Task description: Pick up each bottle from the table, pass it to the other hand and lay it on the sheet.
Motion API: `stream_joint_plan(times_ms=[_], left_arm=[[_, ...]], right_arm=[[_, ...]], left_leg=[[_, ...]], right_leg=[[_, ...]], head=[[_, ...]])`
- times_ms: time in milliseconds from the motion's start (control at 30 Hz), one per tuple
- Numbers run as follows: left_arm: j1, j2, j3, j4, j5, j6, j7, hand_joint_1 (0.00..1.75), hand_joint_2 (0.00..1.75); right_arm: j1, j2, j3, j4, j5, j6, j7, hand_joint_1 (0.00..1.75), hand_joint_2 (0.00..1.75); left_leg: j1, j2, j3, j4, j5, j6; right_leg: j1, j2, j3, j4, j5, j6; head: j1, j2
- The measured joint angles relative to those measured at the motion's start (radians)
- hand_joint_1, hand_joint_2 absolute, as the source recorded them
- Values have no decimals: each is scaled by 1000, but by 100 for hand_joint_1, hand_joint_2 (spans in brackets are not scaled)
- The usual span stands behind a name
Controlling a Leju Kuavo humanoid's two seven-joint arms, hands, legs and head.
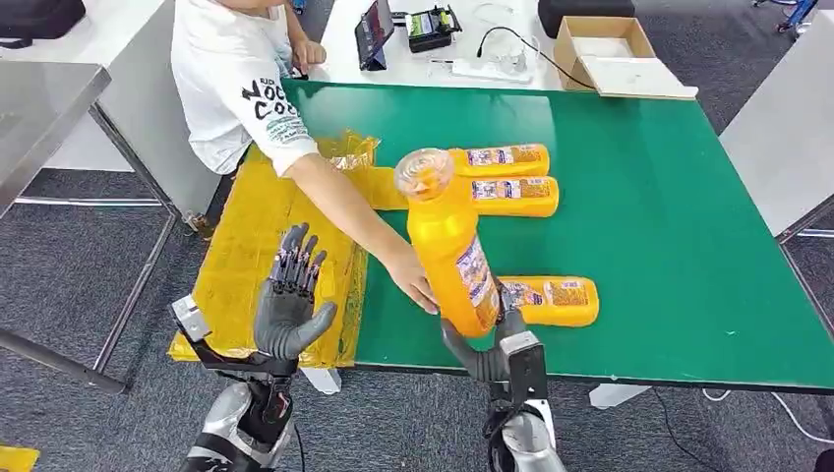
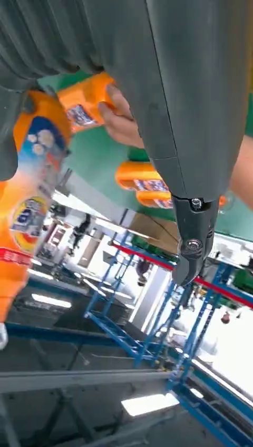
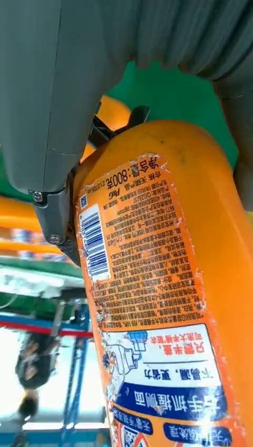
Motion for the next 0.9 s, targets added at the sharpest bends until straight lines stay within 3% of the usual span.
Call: stream_joint_plan(times_ms=[500,900], left_arm=[[-32,37,-73,27,0,-97,24,0,175],[-74,42,-100,86,-50,-31,22,0,175]], right_arm=[[-107,47,97,169,-37,-20,0,175,175],[-193,96,223,409,121,-95,-2,175,175]], left_leg=[[0,0,0,0,0,0],[0,0,0,0,0,0]], right_leg=[[0,0,0,0,0,0],[0,0,0,0,0,0]], head=[[0,0],[0,0]])
